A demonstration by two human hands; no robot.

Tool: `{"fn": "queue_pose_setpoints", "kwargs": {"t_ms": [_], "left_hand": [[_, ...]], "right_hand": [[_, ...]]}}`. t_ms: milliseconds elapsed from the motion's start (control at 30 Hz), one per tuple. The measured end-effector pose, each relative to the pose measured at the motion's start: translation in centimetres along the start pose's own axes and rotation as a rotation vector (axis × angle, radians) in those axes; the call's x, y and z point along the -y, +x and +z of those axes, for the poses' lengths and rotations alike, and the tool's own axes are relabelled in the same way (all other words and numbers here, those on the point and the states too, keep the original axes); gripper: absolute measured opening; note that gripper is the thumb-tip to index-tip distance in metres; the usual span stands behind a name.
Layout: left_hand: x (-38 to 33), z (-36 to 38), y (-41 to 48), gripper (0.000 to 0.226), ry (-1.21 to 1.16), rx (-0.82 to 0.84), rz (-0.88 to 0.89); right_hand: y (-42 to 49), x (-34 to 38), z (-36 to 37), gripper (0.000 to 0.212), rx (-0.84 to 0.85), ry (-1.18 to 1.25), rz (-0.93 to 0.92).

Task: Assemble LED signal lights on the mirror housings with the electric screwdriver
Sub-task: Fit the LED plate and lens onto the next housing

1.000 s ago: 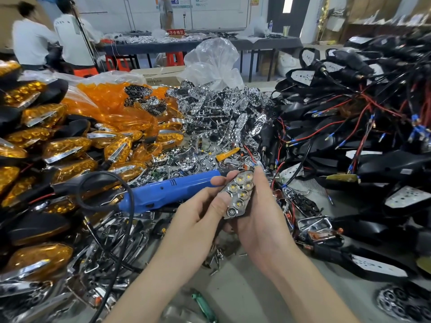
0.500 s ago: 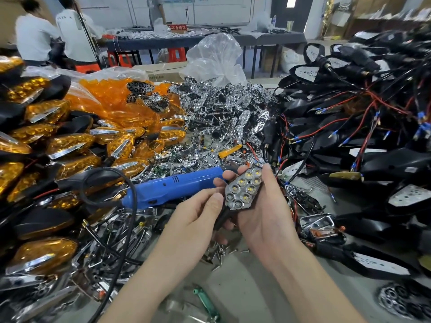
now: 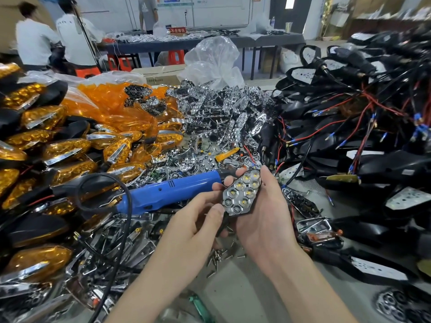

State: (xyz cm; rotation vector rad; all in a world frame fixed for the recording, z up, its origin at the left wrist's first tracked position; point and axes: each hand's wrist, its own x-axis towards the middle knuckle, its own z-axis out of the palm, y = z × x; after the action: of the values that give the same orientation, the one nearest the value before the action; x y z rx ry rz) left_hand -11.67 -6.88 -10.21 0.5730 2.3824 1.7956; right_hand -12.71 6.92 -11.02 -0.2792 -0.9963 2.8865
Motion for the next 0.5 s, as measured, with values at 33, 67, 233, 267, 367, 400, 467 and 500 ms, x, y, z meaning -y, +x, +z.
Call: {"fn": "queue_pose_setpoints", "kwargs": {"t_ms": [33,67,233,267,367,400,467,500], "left_hand": [[-0.01,0.04,0.00,0.024,0.004,0.000,0.009],[0.00,0.08,0.00,0.023,0.016,-0.001,0.021],[0.01,0.11,-0.17,0.022,0.037,-0.010,0.062],[-0.06,0.12,-0.22,0.022,0.031,-0.009,0.066],[-0.26,0.18,-0.30,0.019,0.017,-0.011,0.072],[-0.29,0.24,-0.32,0.019,0.013,-0.015,0.072],[-0.41,0.34,-0.34,0.018,0.005,-0.022,0.072],[-0.45,0.38,-0.36,0.018,0.007,-0.025,0.073]], "right_hand": [[-0.10,0.07,0.00,0.053,0.011,-0.004,-0.010],[-0.20,0.12,0.01,0.048,0.026,-0.008,-0.020],[-0.56,0.26,-0.05,0.039,0.071,-0.018,-0.036],[-0.60,0.29,-0.11,0.040,0.070,-0.010,-0.029],[-0.60,0.43,0.01,0.042,0.044,0.026,-0.002],[-0.58,0.45,0.03,0.040,0.035,0.035,0.003],[-0.54,0.51,0.07,0.037,0.023,0.040,0.007],[-0.55,0.52,0.03,0.036,0.018,0.042,0.011]]}}
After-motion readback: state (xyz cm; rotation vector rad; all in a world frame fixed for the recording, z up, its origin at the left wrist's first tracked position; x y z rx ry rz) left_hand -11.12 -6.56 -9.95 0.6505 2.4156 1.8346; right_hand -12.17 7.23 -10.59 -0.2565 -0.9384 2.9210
